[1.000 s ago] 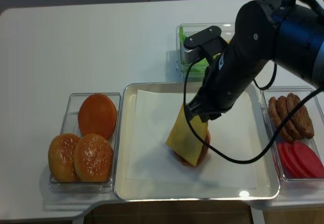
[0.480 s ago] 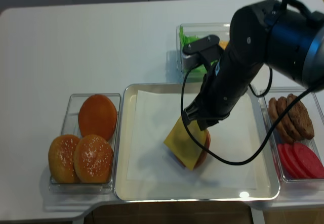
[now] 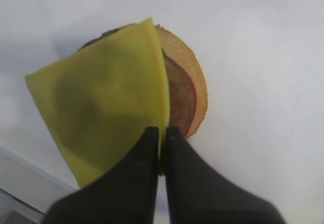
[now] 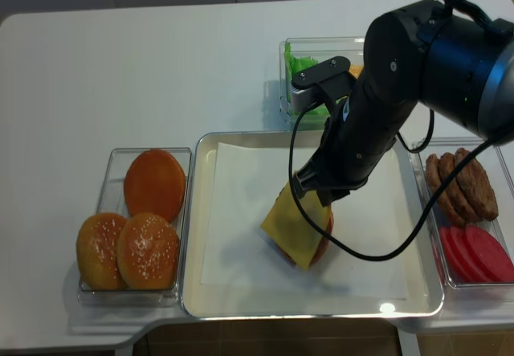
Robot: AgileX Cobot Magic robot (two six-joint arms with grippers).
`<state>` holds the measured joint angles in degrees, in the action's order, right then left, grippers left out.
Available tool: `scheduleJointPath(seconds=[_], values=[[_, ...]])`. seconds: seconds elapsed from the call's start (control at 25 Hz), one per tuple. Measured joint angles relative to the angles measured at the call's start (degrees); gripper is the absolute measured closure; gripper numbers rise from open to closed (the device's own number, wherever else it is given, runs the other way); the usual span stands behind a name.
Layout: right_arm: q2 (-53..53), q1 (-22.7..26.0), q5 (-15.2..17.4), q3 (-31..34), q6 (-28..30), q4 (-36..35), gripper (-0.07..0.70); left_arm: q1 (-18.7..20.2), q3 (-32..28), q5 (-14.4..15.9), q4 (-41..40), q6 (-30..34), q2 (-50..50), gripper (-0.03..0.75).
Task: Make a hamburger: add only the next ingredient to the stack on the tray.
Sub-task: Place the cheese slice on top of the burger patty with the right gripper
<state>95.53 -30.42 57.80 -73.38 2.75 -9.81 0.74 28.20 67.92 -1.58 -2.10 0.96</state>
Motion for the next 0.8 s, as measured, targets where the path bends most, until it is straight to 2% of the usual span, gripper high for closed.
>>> scheduleJointPath(seconds=[0.36, 0.44, 0.52, 0.68, 0.8], values=[[0.0, 0.0, 0.0, 0.0, -0.3, 0.5, 0.605, 0.0, 0.0, 0.0, 0.0, 0.0, 0.0, 0.367], [0.0, 0.0, 0.0, 0.0, -1.2, 1.5, 0.581, 0.0, 0.0, 0.0, 0.0, 0.0, 0.0, 0.367], [0.0, 0.0, 0.1, 0.0, -1.7, 2.1, 0.511, 0.0, 0.0, 0.0, 0.0, 0.0, 0.0, 0.367], [0.0, 0.0, 0.5, 0.0, -2.8, 2.4, 0.293, 0.0, 0.0, 0.0, 0.0, 0.0, 0.0, 0.367], [-0.1, 0.0, 0.5, 0.0, -3.5, 3.2, 0.157, 0.0, 0.0, 0.0, 0.0, 0.0, 0.0, 0.367]])
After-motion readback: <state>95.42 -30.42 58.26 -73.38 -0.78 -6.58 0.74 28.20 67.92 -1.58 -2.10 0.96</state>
